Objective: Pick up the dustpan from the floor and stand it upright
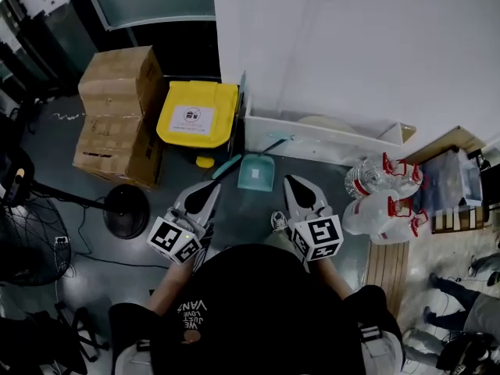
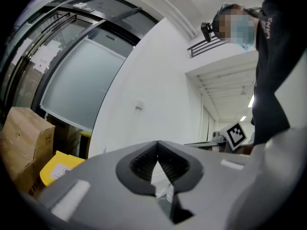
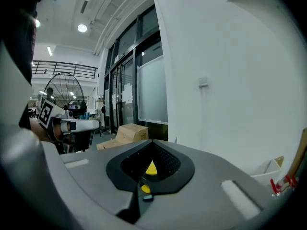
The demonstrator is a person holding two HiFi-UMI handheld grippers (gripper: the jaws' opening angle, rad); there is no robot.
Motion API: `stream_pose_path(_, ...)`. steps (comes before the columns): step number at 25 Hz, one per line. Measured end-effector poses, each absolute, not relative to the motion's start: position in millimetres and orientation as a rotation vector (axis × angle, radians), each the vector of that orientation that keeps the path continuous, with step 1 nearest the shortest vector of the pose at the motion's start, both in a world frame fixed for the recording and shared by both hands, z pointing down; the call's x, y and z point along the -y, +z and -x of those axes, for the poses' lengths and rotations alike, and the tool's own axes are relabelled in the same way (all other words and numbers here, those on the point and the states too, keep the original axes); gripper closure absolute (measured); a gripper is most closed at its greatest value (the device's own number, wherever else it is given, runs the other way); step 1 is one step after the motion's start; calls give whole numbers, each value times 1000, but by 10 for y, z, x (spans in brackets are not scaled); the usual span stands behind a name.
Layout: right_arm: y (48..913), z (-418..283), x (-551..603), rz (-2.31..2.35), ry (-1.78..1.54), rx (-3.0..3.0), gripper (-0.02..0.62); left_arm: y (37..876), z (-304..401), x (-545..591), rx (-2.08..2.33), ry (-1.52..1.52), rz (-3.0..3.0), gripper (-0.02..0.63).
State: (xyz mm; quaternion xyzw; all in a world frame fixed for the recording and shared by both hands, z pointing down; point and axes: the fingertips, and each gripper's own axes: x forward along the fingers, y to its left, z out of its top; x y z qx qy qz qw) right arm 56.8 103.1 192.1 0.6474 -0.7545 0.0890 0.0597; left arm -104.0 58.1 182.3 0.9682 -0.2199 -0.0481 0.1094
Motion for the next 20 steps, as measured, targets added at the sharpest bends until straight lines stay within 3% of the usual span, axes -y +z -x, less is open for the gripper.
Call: stream_pose_path(20, 2020, -654, -861, -1961, 319, 2288, 594, 1851, 997, -446, 685, -153, -2832, 553)
